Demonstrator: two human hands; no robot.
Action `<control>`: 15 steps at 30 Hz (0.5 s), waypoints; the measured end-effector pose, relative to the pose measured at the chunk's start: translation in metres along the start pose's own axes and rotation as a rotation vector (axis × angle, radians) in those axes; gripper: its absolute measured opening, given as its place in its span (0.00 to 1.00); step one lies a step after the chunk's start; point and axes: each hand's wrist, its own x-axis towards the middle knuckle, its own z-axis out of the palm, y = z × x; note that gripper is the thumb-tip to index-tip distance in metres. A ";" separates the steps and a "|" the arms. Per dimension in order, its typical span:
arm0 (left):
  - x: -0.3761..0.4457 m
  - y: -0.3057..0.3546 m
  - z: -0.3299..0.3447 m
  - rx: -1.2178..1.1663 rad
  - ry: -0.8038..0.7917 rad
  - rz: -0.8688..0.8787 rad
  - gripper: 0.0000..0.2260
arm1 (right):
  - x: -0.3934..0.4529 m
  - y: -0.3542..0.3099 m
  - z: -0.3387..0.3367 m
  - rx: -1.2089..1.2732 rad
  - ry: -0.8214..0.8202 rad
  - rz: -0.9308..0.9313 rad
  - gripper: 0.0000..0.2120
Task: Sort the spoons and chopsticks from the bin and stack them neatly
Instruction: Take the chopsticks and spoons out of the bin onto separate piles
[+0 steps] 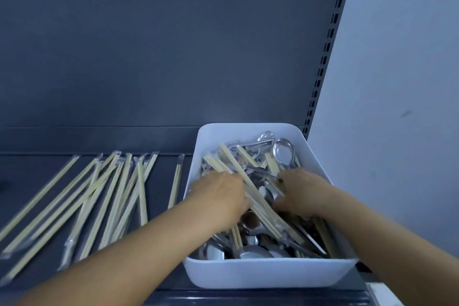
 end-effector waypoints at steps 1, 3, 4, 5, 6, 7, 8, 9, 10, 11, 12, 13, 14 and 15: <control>-0.001 0.003 0.001 -0.003 -0.010 -0.019 0.17 | 0.000 0.001 0.000 0.027 -0.004 -0.012 0.16; -0.002 0.009 0.004 -0.022 -0.011 -0.047 0.20 | -0.001 0.001 0.001 0.095 -0.009 -0.044 0.17; -0.002 0.012 0.006 -0.041 -0.009 -0.063 0.21 | -0.001 0.001 0.000 0.130 -0.013 -0.059 0.16; -0.001 0.016 0.007 -0.063 -0.006 -0.082 0.22 | -0.001 0.000 -0.001 0.158 -0.015 -0.069 0.16; 0.000 0.019 0.008 -0.081 -0.004 -0.105 0.24 | -0.001 -0.001 -0.002 0.178 -0.014 -0.075 0.16; 0.003 0.023 0.008 -0.091 -0.002 -0.130 0.26 | -0.001 -0.002 -0.002 0.188 -0.012 -0.076 0.15; 0.006 0.026 0.009 -0.095 0.002 -0.155 0.28 | 0.000 -0.002 -0.002 0.190 -0.012 -0.075 0.15; 0.009 0.029 0.011 -0.101 0.005 -0.178 0.31 | 0.001 -0.002 -0.002 0.184 -0.013 -0.072 0.15; 0.012 0.032 0.012 -0.111 0.004 -0.200 0.33 | 0.001 -0.002 -0.001 0.172 -0.013 -0.063 0.16; 0.014 0.034 0.014 -0.127 0.000 -0.221 0.34 | 0.002 -0.002 0.000 0.159 -0.012 -0.054 0.16; 0.017 0.034 0.016 -0.144 -0.006 -0.239 0.36 | 0.002 -0.002 0.001 0.147 -0.007 -0.048 0.17; 0.019 0.033 0.017 -0.161 -0.006 -0.252 0.37 | 0.002 -0.002 0.002 0.139 0.000 -0.044 0.18; 0.021 0.032 0.018 -0.178 -0.001 -0.262 0.37 | 0.002 -0.002 0.003 0.134 0.007 -0.037 0.19; 0.022 0.030 0.019 -0.196 0.007 -0.268 0.36 | 0.002 -0.003 0.004 0.134 0.010 -0.026 0.20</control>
